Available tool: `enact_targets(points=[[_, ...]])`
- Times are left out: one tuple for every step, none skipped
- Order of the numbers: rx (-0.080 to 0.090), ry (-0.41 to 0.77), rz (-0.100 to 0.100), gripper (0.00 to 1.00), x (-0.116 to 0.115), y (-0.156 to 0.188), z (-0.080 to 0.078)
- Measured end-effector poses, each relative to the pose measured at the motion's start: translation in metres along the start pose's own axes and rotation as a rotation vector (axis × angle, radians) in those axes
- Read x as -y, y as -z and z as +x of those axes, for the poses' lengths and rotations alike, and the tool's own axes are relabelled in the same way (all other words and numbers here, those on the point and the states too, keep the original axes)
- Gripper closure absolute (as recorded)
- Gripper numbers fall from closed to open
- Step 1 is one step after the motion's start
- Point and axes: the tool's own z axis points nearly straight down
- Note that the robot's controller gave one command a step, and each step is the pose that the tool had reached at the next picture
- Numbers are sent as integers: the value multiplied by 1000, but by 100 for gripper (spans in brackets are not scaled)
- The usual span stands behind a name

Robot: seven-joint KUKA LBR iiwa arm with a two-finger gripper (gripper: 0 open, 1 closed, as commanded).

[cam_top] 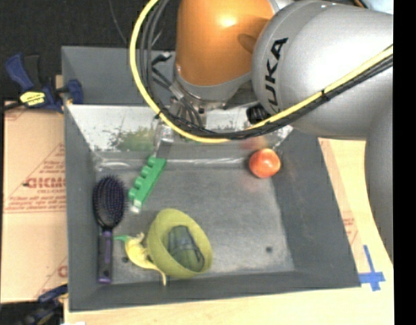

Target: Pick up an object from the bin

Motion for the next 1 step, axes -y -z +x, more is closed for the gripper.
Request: enact_targets(points=[[0,1,0,100,0,0,0]])
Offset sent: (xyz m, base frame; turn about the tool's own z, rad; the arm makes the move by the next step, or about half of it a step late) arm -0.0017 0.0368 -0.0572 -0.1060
